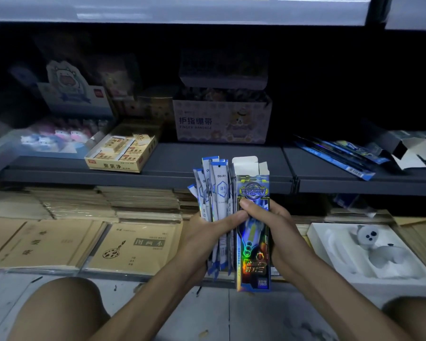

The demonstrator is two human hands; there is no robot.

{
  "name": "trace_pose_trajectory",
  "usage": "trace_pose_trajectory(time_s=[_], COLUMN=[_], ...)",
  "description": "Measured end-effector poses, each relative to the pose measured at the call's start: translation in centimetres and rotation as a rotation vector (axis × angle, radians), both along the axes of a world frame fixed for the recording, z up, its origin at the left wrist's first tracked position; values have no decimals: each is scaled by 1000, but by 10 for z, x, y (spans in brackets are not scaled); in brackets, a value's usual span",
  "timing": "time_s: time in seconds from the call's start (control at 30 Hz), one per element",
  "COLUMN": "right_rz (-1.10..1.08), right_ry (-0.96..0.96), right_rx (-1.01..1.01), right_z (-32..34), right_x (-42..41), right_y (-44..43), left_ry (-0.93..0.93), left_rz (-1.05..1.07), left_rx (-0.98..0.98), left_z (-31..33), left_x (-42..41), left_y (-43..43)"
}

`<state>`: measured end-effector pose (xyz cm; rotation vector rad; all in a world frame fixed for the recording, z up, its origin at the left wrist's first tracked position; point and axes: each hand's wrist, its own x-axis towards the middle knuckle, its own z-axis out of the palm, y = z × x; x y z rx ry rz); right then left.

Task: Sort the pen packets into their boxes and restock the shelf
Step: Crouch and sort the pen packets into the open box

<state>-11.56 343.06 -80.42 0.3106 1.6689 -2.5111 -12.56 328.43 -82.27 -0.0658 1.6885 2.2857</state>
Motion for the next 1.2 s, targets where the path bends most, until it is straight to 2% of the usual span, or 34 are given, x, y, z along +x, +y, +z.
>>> trace_pose_trajectory(time_s=[0.2, 0.4, 0.6, 0.77, 0.9, 1.0, 1.1, 1.2], right_rz=[-6, 11, 61, 57, -131, -252, -213, -126], right_ry=[28, 55, 69, 180, 292, 470, 640, 712], right_rx=[1, -21, -17, 190, 414, 626, 847, 1039], right_z=[-5, -3, -5, -5, 5, 20, 37, 47], right_x=[-2, 2, 7, 4, 10, 17, 20, 12], right_y=[2, 3, 10, 32, 46, 47, 40, 28], left_ry=[4, 42, 43, 87, 84, 66, 24, 23], left_rz=[-22, -46, -106, -105, -106, -110, -74, -101], left_rx=[31, -80, -12, -134, -216, -268, -312, -301], left_z=[-4, -4, -5, -14, -25, -34, -42, -44], left_x=[1, 4, 4, -7, -10, -9, -7, -3], left_y=[2, 3, 1, -12, -21, -27, -29, -30])
